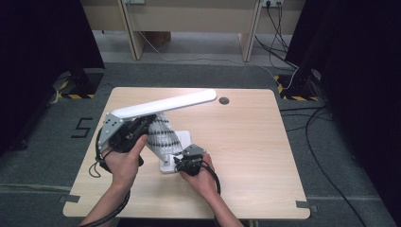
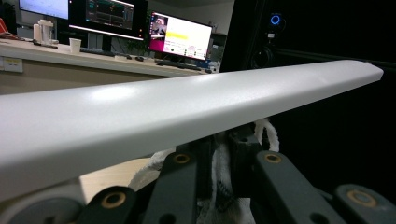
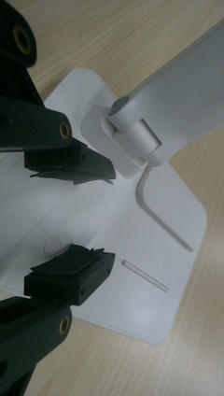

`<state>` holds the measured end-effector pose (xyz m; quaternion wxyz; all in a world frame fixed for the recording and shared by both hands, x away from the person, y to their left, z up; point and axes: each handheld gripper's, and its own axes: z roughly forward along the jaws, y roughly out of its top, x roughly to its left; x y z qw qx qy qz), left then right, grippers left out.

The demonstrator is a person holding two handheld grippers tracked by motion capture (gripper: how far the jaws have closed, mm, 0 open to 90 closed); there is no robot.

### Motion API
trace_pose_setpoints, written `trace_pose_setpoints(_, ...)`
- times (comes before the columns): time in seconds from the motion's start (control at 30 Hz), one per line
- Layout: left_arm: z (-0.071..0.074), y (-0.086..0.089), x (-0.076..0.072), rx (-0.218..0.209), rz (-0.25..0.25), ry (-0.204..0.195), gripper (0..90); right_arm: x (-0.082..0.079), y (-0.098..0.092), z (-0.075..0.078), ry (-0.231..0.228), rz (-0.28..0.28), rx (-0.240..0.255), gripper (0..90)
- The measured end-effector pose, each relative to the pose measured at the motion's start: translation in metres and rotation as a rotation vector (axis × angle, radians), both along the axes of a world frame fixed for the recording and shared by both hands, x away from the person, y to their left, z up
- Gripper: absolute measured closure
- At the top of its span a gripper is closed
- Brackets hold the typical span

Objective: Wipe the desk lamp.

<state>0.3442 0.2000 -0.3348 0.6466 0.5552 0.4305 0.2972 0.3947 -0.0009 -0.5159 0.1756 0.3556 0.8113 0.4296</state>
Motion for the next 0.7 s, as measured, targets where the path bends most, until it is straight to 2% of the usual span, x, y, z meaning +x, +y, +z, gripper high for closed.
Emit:
trace_pose_setpoints(0.47, -0.001, 0.007, -0.01, 0.004, -0.001, 0.007, 82.4, 0.0, 0.0, 0.0, 0.002, -0.004, 0.0, 54.0)
trace_pose_setpoints(0.7, -0.002, 0.016, -0.017, -0.008, -0.005, 0.014, 82.4, 0.0, 0.0, 0.0, 0.003, -0.004, 0.001, 54.0)
